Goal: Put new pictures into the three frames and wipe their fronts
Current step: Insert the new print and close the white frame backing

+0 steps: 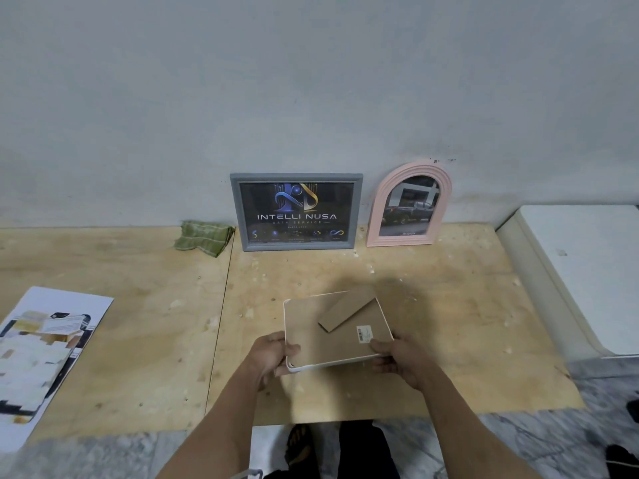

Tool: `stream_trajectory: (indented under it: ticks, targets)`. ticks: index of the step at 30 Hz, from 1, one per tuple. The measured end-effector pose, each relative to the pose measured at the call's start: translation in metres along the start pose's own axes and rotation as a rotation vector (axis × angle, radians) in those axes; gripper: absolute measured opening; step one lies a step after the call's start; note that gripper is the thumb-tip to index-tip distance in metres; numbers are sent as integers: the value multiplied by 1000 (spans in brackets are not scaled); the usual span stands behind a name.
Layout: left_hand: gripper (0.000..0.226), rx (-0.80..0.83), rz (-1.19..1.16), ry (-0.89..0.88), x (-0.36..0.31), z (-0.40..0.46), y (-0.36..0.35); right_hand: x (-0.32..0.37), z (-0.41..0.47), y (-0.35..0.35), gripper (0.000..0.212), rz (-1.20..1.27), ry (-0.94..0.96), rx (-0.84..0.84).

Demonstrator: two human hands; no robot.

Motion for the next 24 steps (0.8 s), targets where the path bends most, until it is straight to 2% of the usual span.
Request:
stream_trajectory:
  ticks: [4,7,9,12,14,18,22,24]
  targets:
    - [34,76,-12,-47,-8,-4,8,8,-2,5,25,27,23,-20]
    - [33,196,80,-34,-18,-8,11,22,-4,8,19,189,68,-109]
    - [21,168,89,-87,-28,-11,9,28,-7,5,13,232,97,-119]
    - [21,4,14,-186,-44,-9,2,32,-10,2,15,207,149,-92]
    - [16,-41,-56,-212,-52,-11,-2,34,-11,2,17,173,169,-86]
    - [12,-47,-38,-264,-55,-15,-1,41,-14,1,22,152,155,-81]
    - [11,43,14,-234,-59,-20,-2,42,-13,1,22,154,193,-165]
    - [12,53,12,-243,-64,-23,-3,43,-16,1,18,123,210,-122]
Point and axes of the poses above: each hand's wrist, its own z-axis towards the middle knuckle, its own y-axis out of the back of the hand, x = y × z, the point moved 1 cm from there along z, towards the middle knuckle, and after that the axes turned 8 degrees about -x, right-handed, at the moved point
